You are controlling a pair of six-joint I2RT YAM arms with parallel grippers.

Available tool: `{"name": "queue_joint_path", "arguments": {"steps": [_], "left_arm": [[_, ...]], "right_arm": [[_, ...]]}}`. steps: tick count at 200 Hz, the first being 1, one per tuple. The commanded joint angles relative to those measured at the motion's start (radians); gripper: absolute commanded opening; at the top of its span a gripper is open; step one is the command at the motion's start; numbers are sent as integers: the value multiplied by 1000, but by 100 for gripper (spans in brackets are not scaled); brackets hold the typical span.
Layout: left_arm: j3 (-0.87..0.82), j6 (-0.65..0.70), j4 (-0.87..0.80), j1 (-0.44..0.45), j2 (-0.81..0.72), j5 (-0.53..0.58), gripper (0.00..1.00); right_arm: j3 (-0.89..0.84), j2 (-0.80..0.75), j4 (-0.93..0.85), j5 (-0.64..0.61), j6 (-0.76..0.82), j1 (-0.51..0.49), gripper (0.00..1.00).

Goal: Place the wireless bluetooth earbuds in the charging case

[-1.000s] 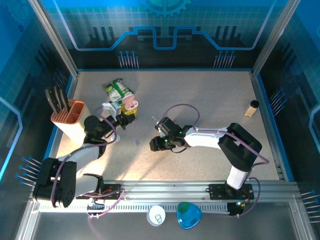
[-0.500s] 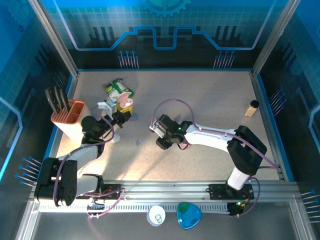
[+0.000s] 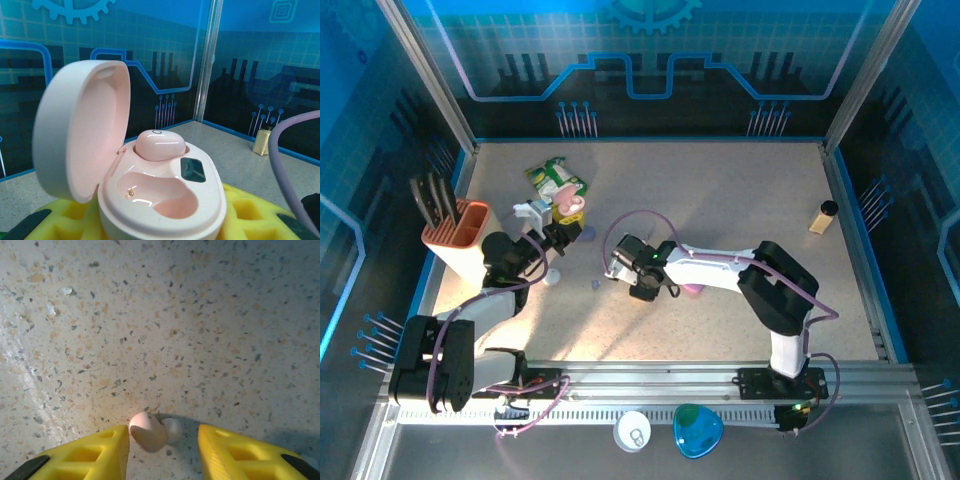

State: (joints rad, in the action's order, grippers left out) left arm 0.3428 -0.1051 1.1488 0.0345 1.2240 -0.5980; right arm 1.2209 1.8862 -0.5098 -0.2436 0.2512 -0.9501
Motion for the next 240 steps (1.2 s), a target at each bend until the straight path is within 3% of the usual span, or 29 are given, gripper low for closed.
{"name": "queue_joint_path", "arguments": {"steps": [1, 69, 111, 151, 175, 200, 224, 240], "left_arm": [[-9, 10, 6, -10, -10, 5, 32], [-10, 10, 4, -10, -11, 2, 32], [-7, 11, -1, -10, -6, 1, 32], [-9, 14, -1, -10, -9, 10, 33], [-7, 14, 0, -10, -8, 20, 33], [-5, 16, -3, -13, -7, 43, 33], [0, 3, 7, -20, 2, 60, 33], [5, -9, 26, -28, 12, 66, 33]], "right_arm": [[35, 30, -41, 29, 29, -9, 41], [167, 110, -147, -31, -213, 60, 37], [129, 40, -118, 117, -295, 94, 44], [76, -47, -55, 165, -530, 88, 55], [77, -51, -87, 58, -730, 69, 53], [159, 14, -247, -132, -879, 8, 49], [282, 111, -434, -315, -984, -51, 48], [325, 156, -473, -365, -1007, -79, 47]]}}
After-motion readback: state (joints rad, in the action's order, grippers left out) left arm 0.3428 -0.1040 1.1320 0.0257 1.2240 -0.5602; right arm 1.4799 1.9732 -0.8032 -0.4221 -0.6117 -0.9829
